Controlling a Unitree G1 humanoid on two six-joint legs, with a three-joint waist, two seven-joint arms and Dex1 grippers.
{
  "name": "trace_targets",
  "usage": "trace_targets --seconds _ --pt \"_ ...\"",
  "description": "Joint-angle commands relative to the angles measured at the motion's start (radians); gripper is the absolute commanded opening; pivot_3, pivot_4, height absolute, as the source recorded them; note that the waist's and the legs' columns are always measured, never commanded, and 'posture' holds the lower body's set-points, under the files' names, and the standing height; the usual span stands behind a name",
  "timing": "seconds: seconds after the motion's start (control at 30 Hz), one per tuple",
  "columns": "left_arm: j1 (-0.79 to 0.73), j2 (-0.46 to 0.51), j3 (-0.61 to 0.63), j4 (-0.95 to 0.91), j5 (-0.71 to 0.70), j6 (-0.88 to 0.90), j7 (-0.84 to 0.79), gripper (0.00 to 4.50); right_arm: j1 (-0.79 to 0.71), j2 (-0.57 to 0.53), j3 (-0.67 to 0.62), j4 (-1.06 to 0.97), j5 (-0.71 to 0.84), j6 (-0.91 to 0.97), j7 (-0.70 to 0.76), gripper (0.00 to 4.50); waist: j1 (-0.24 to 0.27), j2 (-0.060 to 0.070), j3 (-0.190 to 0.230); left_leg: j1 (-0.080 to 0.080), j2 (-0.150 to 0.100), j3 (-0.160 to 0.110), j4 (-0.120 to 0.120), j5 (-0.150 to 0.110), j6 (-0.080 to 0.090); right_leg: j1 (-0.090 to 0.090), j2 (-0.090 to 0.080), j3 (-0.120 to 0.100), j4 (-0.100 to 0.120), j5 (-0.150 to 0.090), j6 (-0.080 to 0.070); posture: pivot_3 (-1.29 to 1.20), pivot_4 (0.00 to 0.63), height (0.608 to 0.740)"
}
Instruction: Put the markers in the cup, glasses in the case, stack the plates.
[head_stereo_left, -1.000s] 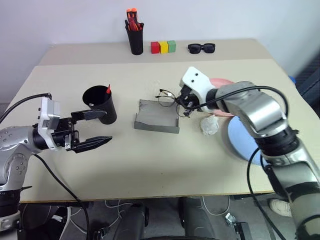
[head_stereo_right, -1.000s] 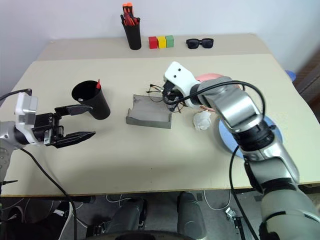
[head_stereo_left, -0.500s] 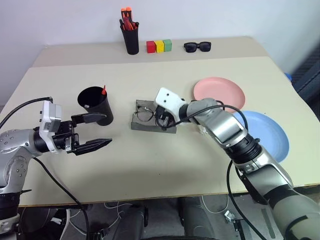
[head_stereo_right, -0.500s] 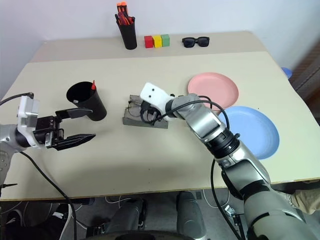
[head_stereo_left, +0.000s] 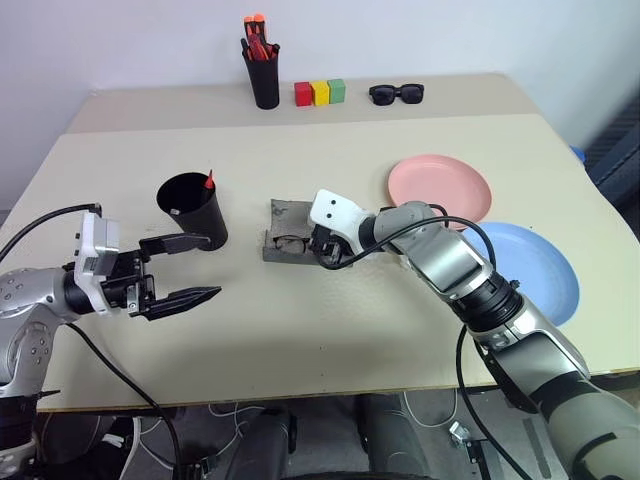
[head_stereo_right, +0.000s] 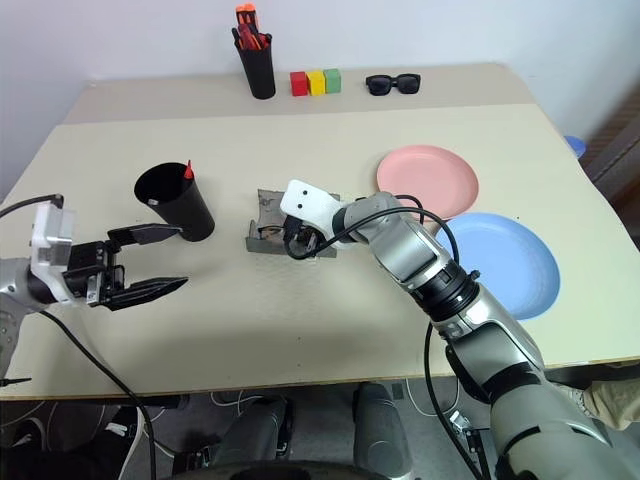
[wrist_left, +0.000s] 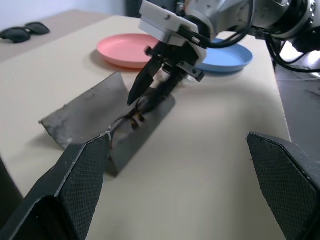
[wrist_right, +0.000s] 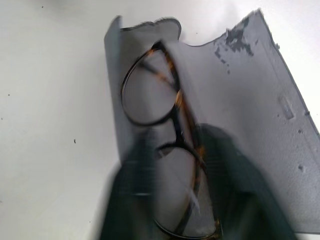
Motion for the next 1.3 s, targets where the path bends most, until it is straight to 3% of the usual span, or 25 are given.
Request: trace_targets --seconds 0.03,0.1,0.3,0.57,0.7,0.8,0.9,1.03,1.07,1.3 --pt "-0.020 0.019 0.018 -0.011 -0.006 0.004 0.002 4.50 -0.019 0.022 -0.067 -0.003 0.008 0.001 -0.015 3.40 0.000 0.000 0.000 0.000 0.000 0.000 0.000 0.000 0.000 0.000 0.000 0.000 0.000 0.000 0.000 0.00 0.150 0.740" --pt "-0.026 0.020 0.016 -0.014 -0.007 0.008 0.006 4.50 -0.025 0.029 -0.090 0.008 0.011 0.004 -0.021 4.42 0.000 0.000 0.000 0.000 0.000 0.000 0.000 0.000 0.000 0.000 0.000 0.000 0.000 0.000 0.000 0.00 0.150 0.740" --pt "-0.038 0.002 -0.004 -0.050 0.001 0.021 0.048 4.50 -0.081 0.061 -0.293 0.093 0.067 -0.045 -0.094 4.47 0.000 0.000 0.000 0.000 0.000 0.000 0.000 0.000 0.000 0.000 0.000 0.000 0.000 0.000 0.000 0.00 0.150 0.740" --pt "-0.094 -0.016 -0.038 -0.067 -0.018 0.127 0.174 4.50 -0.053 0.041 -0.395 0.091 0.103 -0.086 -0.106 4.47 0.000 0.000 0.000 0.000 0.000 0.000 0.000 0.000 0.000 0.000 0.000 0.000 0.001 0.000 0.000 0.00 0.150 0.740" --pt "-0.202 -0.077 -0.102 -0.121 -0.025 0.207 0.301 4.50 0.084 -0.039 -0.558 -0.085 0.309 -0.061 0.056 4.47 0.014 0.000 0.000 0.000 0.000 -0.001 0.000 0.000 0.000 0.000 0.000 0.000 0.000 0.000 0.000 0.00 0.150 0.740" --pt "-0.253 -0.128 -0.147 -0.143 -0.013 0.241 0.362 3.67 0.225 -0.155 -0.589 -0.183 0.360 -0.102 0.169 4.50 0.030 0.000 0.000 0.000 -0.001 0.000 0.001 -0.001 0.001 0.004 -0.001 -0.001 -0.001 0.000 0.000 0.00 0.150 0.740" --pt "-0.291 -0.171 -0.228 -0.124 0.083 0.205 0.409 2.26 0.342 -0.240 -0.622 -0.306 0.448 -0.071 0.238 4.50 0.028 0.000 0.000 0.001 -0.001 0.001 0.001 -0.001 0.002 0.005 -0.001 -0.001 -0.003 0.000 0.000 0.00 0.150 0.740" --pt "-0.380 -0.268 -0.339 -0.029 0.233 0.145 0.506 0.31 0.400 -0.262 -0.653 -0.391 0.526 -0.019 0.214 4.50 0.023 0.000 0.000 0.004 0.001 0.003 0.002 0.000 0.001 0.005 0.000 0.000 -0.001 0.001 -0.001 0.00 0.150 0.740" --pt "-0.400 -0.289 -0.357 -0.010 0.257 0.138 0.524 0.03 0.414 -0.268 -0.664 -0.417 0.559 0.000 0.219 4.50 0.025 0.000 0.000 0.004 0.001 0.003 0.002 0.000 0.000 0.006 0.000 0.000 -0.001 0.001 -0.001 0.00 0.150 0.740" --pt "-0.605 -0.451 -0.441 0.270 0.429 0.052 0.653 0.03 0.504 -0.291 -0.688 -0.535 0.671 0.024 0.208 4.50 0.040 -0.001 0.000 0.005 -0.001 0.002 0.004 0.000 0.000 0.009 0.000 0.000 -0.002 0.002 0.000 0.00 0.150 0.740"
